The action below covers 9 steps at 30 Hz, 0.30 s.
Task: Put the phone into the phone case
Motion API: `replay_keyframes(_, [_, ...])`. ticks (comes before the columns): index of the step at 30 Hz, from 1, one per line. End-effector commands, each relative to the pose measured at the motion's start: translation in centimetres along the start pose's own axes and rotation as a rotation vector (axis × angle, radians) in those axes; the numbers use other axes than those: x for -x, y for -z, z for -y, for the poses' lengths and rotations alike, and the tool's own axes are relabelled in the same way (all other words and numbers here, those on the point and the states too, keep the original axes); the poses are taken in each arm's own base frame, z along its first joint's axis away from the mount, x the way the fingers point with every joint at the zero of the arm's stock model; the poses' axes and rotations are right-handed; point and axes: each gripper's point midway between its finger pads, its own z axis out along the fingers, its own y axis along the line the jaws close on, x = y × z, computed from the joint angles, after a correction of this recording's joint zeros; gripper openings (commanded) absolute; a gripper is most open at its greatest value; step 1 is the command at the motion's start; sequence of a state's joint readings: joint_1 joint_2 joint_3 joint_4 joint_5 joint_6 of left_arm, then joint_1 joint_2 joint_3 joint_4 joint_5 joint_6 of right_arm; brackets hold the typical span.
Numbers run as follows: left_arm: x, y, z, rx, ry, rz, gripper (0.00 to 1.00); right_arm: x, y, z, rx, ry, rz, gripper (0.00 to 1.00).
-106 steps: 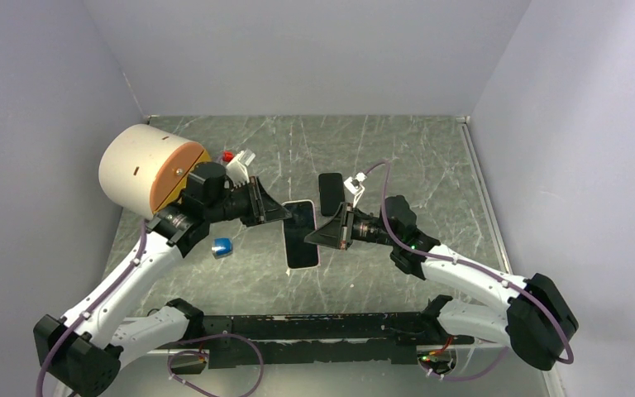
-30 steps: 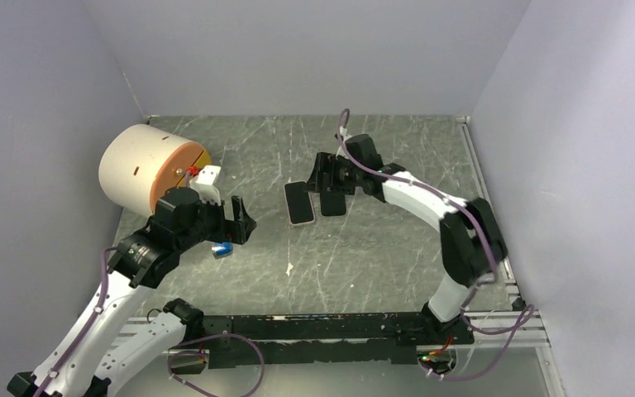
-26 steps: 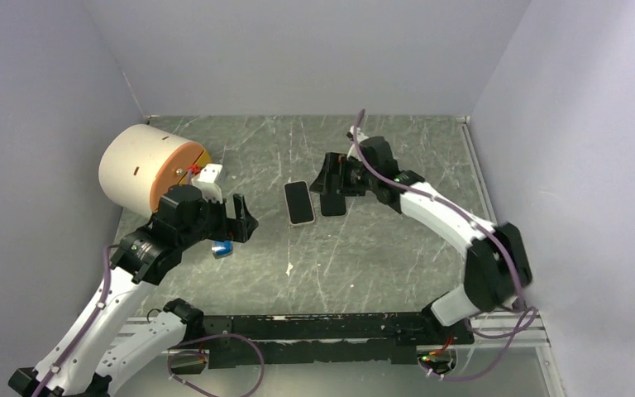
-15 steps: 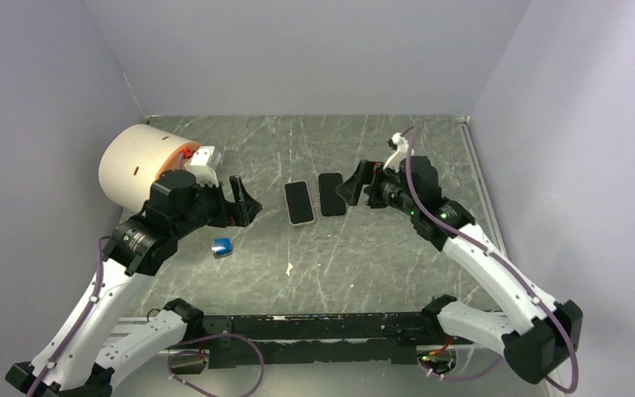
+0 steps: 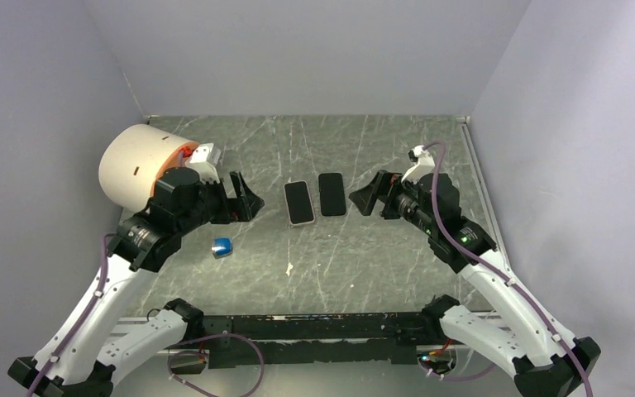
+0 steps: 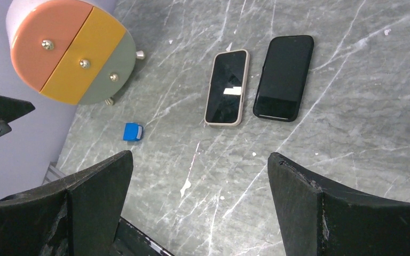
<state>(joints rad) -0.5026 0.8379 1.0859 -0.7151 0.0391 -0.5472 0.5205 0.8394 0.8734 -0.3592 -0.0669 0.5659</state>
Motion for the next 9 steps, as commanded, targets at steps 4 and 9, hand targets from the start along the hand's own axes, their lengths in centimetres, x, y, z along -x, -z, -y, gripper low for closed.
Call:
replay_keyframes(4, [0.81,-0.53,0.21,-0.006,0.026,0.039,0.94,0.66,-0.02,-0.07,0.001,-0.022,0.038,0.99])
replay_keyframes(9, [0.59,-0.77,-0.05,0.003,0.023,0.035,0.94,0.26,-0.44,-0.13,0.01,-0.02,0.02,0.99])
